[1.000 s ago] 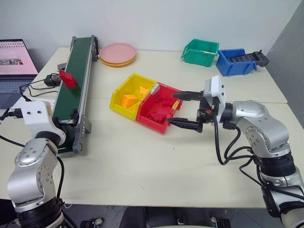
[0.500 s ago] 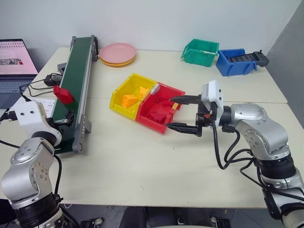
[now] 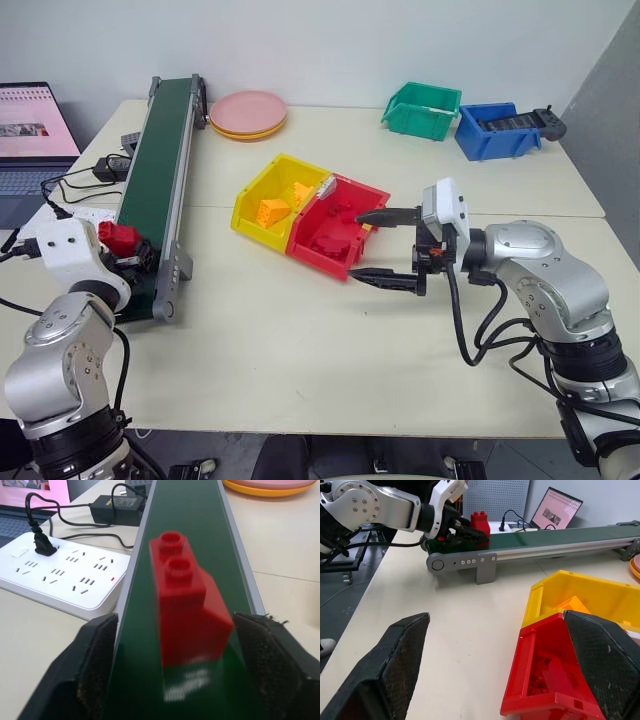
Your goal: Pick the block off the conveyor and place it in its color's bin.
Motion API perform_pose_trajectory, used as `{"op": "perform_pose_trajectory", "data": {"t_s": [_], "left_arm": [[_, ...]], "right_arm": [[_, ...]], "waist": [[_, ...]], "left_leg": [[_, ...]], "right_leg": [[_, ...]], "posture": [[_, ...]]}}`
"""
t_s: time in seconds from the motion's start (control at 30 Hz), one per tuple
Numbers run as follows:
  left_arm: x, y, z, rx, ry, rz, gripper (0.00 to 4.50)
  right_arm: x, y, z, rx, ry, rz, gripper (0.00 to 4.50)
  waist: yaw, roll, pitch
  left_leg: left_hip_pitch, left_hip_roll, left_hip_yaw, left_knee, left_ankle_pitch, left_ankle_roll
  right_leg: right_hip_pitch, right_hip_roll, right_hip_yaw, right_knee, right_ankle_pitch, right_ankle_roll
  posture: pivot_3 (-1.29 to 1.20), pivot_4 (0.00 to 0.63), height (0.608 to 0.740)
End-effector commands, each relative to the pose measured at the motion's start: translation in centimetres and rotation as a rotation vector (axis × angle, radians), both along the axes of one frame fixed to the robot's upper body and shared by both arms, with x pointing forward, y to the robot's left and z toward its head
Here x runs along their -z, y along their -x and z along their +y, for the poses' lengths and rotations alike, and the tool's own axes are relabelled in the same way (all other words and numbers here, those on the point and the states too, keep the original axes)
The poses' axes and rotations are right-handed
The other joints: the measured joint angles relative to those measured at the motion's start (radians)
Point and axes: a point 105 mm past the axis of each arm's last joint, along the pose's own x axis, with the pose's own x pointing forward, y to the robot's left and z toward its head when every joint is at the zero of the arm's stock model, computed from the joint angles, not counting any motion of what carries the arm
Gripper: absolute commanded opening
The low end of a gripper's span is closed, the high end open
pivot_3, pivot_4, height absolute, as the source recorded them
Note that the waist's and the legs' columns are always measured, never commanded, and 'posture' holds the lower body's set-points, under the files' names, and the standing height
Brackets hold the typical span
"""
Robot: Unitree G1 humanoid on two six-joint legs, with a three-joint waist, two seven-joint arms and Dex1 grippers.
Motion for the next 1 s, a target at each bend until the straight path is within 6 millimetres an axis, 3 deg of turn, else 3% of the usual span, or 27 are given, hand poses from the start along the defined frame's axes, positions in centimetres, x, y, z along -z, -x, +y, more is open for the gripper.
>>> {"op": "perform_pose_trajectory", "data": {"t_s": [0.03,0.23,0.3,0.37,0.53,0.63,0.7,0.8,1.0], "left_arm": [[-0.7,0.7,-1.0,0.015,-0.047,-0.018,2.71],[-1.0,1.4,-1.8,0.019,-0.077,-0.031,1.61],[-2.0,1.2,-2.9,0.067,-0.12,-0.054,1.54],[-3.5,0.6,-5.0,0.166,-0.151,-0.101,1.54],[-6.7,-1.5,-13.4,0.59,-0.147,-0.181,1.54],[-7.1,-1.9,-15.7,0.71,-0.147,-0.178,1.54],[-7.2,-2.7,-19.8,0.91,-0.134,-0.165,1.54],[-6.6,-4.1,-24.1,1.1,-0.136,-0.137,1.54],[-5.8,-6.7,-25.2,1.132,-0.166,-0.142,1.54]], "right_arm": [[-1.0,0.5,0.0,-0.012,-0.012,-0.039,4.5],[-1.2,0.4,-0.1,-0.012,-0.018,-0.041,4.5],[-1.4,0.3,-0.1,-0.008,-0.02,-0.046,4.5],[-1.6,0.2,-0.3,0.003,-0.024,-0.052,4.5],[-2.1,0.2,-2.2,0.093,-0.01,-0.077,4.5],[-1.9,0.5,-2.9,0.125,0.005,-0.077,4.5],[-1.4,1.1,-4.1,0.18,0.042,-0.075,4.5],[-0.9,1.8,-5.4,0.266,0.072,-0.069,4.5],[-0.9,2.7,-4.9,0.325,0.037,-0.067,4.5]], "waist": [[0.0,0.0,0.0],[0.0,0.0,0.0],[0.0,0.0,0.0],[0.0,0.0,0.0],[0.015,-0.001,0.0],[0.004,-0.001,0.0],[0.0,-0.001,0.0],[0.008,0.0,0.0],[-0.016,0.0,0.0]], "left_leg": [[0.0,0.0,0.0,0.0,0.0,0.0],[0.0,0.0,0.0,0.0,0.0,0.0],[0.0,0.0,0.0,0.0,0.0,0.0],[0.0,0.0,0.0,0.0,0.0,0.0],[-0.003,-0.001,-0.002,0.001,0.0,0.0],[-0.002,-0.002,0.0,0.001,0.0,0.0],[-0.003,-0.001,0.0,0.0,0.0,0.0],[-0.003,-0.001,-0.001,0.0,0.0,0.0],[-0.001,0.0,0.002,0.0,0.0,0.0]], "right_leg": [[0.0,0.0,0.0,0.0,0.0,0.0],[0.0,0.0,0.0,0.0,0.0,0.0],[0.0,0.0,0.0,0.0,0.0,0.0],[0.0,0.0,0.0,0.0,0.0,0.0],[0.0,-0.001,-0.002,-0.001,0.0,0.0],[0.0,-0.002,-0.001,-0.002,0.0,0.0],[0.0,-0.001,-0.001,-0.002,0.0,0.0],[0.0,0.0,-0.002,-0.002,0.0,0.0],[0.0,0.001,0.002,-0.001,0.0,0.0]], "posture": [[0.0,0.15,0.74],[0.0,0.15,0.74],[0.0,0.15,0.74],[0.0,0.15,0.74],[0.0,0.15,0.74],[0.0,0.15,0.74],[0.0,0.15,0.74],[0.0,0.15,0.74],[0.0,0.15,0.74]]}}
